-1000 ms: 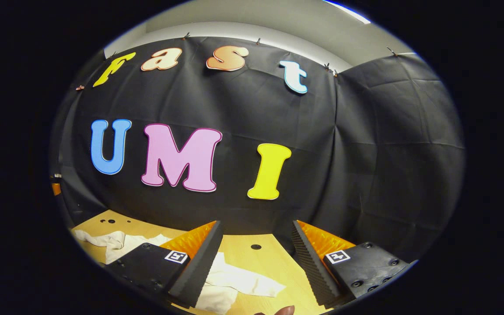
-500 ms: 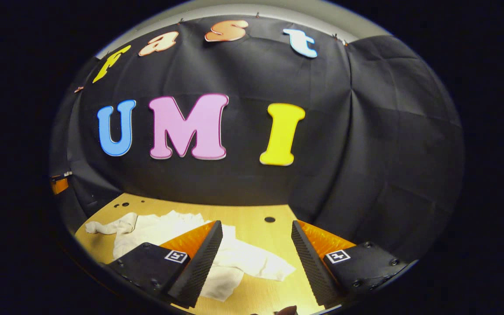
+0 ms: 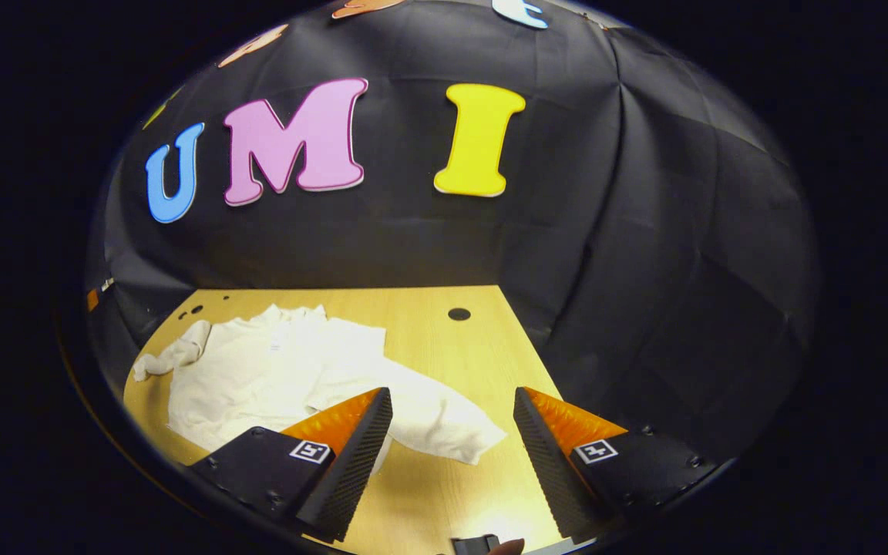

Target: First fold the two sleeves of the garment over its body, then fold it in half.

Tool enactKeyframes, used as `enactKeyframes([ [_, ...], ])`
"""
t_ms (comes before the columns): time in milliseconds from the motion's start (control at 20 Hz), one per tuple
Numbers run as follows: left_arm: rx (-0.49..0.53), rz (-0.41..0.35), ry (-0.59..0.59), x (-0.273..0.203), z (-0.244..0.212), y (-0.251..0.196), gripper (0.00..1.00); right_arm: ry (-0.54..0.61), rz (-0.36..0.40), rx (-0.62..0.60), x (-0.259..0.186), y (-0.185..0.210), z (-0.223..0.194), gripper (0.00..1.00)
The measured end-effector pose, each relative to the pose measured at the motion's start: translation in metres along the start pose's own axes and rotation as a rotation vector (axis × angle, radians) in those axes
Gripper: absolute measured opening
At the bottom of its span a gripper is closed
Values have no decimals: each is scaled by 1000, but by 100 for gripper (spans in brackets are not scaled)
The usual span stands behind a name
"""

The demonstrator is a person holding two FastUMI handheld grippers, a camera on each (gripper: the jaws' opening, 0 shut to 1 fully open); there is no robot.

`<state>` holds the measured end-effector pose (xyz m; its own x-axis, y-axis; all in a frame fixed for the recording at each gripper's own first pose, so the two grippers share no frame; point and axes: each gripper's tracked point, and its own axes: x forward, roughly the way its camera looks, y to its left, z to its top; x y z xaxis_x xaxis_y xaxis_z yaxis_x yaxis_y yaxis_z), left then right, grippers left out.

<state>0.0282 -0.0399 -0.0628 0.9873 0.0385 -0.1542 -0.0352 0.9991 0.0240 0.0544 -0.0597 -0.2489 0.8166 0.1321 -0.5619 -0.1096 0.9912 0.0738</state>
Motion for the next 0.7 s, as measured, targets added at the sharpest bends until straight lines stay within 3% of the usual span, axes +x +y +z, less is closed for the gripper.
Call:
enactKeyframes([
  [700,23,54,79,14,-24,-26,97,330,-14,139,107,-26,-138,98],
])
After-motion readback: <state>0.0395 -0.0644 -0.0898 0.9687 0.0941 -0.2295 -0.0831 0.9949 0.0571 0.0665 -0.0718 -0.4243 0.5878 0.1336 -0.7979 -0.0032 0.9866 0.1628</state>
